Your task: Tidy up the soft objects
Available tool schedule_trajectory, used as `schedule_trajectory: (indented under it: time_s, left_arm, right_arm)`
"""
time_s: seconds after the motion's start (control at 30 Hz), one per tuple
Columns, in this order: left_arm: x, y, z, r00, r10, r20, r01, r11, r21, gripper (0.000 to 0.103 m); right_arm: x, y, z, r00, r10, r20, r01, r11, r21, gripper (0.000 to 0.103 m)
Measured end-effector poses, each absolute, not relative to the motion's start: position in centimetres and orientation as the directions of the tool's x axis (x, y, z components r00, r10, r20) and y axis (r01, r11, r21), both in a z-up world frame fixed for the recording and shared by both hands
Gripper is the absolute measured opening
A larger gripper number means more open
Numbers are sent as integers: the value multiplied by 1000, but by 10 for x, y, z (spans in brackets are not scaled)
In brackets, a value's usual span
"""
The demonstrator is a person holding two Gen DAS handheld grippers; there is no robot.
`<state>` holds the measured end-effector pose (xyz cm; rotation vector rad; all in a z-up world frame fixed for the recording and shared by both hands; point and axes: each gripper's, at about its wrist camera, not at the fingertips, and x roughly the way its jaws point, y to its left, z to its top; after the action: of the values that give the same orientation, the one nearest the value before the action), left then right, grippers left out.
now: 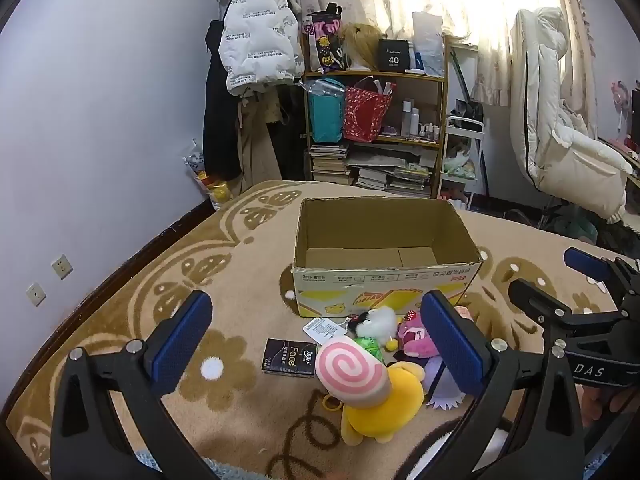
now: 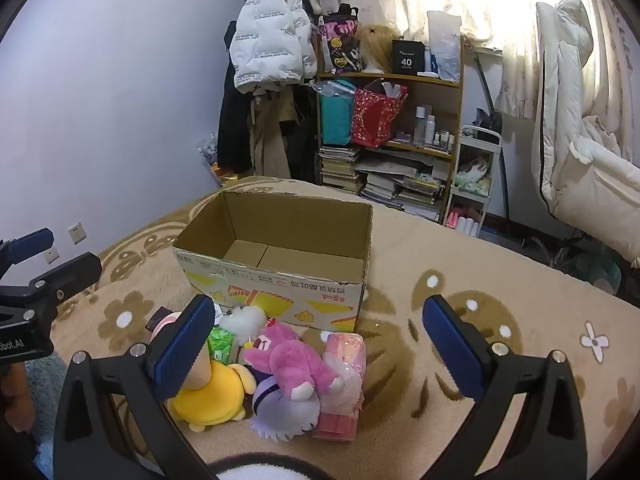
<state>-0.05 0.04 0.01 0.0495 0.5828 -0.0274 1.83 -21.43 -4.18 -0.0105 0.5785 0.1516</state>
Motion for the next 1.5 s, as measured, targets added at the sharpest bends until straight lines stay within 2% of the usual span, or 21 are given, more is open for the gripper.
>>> schedule_trajectory:
  time_s: [1.5]
  left_arm:
    - [6, 4, -7, 812, 2, -584, 23, 999, 35, 103]
  right_arm:
    - [19, -216, -49, 817, 145, -557, -137, 989, 57, 103]
